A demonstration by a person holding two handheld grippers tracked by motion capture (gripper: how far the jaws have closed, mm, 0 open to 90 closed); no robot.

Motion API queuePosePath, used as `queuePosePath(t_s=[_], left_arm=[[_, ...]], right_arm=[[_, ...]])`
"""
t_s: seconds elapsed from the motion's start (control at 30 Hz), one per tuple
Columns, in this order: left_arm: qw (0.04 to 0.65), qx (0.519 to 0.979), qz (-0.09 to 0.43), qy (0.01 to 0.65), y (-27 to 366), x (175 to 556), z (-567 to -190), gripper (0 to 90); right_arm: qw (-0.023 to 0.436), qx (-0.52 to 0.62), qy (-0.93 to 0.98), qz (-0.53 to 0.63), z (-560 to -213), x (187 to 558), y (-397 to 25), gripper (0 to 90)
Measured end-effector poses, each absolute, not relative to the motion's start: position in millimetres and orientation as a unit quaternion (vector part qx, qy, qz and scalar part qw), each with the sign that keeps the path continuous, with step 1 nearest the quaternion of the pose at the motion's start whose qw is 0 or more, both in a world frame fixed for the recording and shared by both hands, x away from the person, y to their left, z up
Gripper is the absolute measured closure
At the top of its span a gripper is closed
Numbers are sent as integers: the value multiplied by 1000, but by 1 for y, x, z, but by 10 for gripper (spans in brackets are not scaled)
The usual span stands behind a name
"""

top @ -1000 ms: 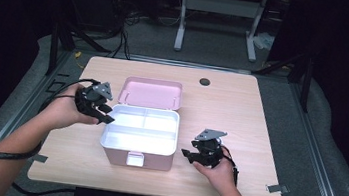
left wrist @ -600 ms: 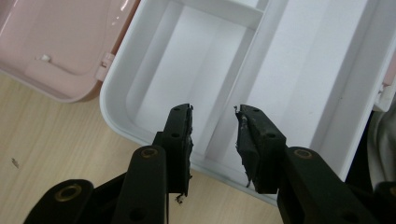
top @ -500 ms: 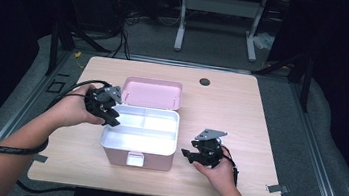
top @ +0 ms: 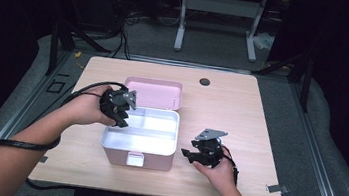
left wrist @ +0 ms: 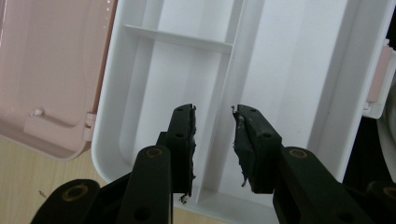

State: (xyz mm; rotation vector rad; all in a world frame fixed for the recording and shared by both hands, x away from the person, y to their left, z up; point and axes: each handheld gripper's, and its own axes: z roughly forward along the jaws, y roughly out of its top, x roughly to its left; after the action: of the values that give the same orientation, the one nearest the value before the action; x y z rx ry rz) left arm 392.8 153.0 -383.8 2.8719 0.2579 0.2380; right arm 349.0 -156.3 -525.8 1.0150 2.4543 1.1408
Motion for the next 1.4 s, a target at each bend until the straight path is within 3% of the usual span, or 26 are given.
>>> queuePosePath(t_s=[1.4], left_arm=[[52,996,38,54,101,407,-410,856]], right_arm=[[117,349,842,394,-527,351,-158,466]])
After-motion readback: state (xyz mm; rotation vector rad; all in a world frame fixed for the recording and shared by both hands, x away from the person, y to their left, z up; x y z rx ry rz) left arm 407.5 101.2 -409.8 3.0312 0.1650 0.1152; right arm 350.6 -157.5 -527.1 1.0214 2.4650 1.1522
